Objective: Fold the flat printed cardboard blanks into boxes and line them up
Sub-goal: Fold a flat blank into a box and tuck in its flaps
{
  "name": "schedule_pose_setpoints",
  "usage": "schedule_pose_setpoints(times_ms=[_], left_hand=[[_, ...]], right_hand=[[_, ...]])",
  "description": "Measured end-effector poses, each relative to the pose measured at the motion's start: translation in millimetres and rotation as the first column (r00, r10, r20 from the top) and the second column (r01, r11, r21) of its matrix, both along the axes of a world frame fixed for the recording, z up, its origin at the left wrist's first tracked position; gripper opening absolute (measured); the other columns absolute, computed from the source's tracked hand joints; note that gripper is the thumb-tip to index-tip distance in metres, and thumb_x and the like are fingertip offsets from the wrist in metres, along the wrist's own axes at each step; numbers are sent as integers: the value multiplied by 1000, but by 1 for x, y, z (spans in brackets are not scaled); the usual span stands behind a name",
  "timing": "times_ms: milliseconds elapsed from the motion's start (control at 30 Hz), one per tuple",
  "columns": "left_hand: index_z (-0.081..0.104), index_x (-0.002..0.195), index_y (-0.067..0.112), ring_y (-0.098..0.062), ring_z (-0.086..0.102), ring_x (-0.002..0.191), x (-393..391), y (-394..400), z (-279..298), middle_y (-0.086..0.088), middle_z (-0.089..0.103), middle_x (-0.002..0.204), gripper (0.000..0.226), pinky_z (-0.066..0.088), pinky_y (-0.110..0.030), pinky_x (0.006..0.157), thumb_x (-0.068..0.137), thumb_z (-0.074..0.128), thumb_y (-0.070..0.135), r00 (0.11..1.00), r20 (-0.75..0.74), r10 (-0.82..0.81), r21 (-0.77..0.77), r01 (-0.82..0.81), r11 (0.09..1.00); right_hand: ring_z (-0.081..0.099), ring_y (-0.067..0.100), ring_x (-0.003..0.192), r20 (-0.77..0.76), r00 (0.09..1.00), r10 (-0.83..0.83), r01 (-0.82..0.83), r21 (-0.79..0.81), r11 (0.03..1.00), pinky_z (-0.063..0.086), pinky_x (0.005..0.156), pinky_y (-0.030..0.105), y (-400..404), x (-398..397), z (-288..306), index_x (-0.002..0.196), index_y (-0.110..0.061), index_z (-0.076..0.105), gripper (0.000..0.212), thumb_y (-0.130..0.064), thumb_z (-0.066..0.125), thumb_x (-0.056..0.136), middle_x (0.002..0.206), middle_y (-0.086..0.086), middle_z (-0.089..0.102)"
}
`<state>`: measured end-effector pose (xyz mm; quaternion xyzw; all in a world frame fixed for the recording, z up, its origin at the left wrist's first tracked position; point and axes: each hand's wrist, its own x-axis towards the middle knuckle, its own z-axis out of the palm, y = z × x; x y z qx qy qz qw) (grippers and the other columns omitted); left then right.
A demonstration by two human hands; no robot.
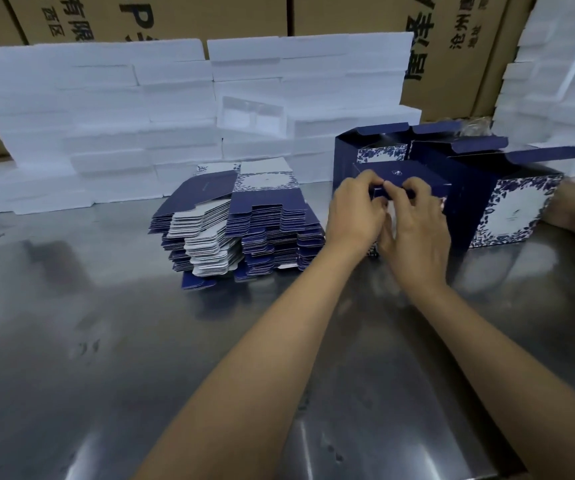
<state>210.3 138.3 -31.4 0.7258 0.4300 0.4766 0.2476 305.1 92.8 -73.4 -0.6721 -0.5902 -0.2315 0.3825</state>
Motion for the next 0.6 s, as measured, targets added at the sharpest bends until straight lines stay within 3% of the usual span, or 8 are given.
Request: schedule_pose_setpoints(times_ms=[67,200,400,467,600], left_hand=[[68,103,16,-16,62,87,7,14,5,3,67,93,15,44,-28,71,90,65,9,999,-28,24,3,-24,1000],[70,107,14,-23,65,97,17,40,12,-6,72,104,17,53,-35,81,92,64,9,997,-72,39,-15,-40,999],[71,122,21,-24,66,105,22,62,11,-4,73,113,31,54,-37,87,96,58,10,988,-144,53,-16,-55,998],[61,137,26,-26,62,114,22,68,15,-4,68,124,42,52,-41,94,97,53,13,960,-280,26,-51,-42,998],[16,160,25,-29,49,132,18,75,34,-7,47,151,75,45,-37,103,96,51,9,802,-589,-100,-168,-1,986]], right_hand=[[53,36,114,13,1000,-9,10,-22,1000,48,89,48,16,6,0,146,-12,48,54,-12,62,94,147,15,43],[50,35,122,-8,1000,3,-4,-75,997,47,97,48,43,15,0,150,-14,41,61,-8,61,92,152,13,38],[44,33,130,-40,999,10,-15,-138,990,45,102,47,70,22,1,154,-16,33,72,-3,61,89,157,11,30],[40,31,136,-71,997,-1,-13,-201,980,45,103,46,76,22,4,157,-18,28,78,-7,65,89,161,8,24],[35,30,143,-101,995,-25,-12,-356,934,42,107,48,83,20,19,161,-20,18,87,-24,71,92,167,5,13]])
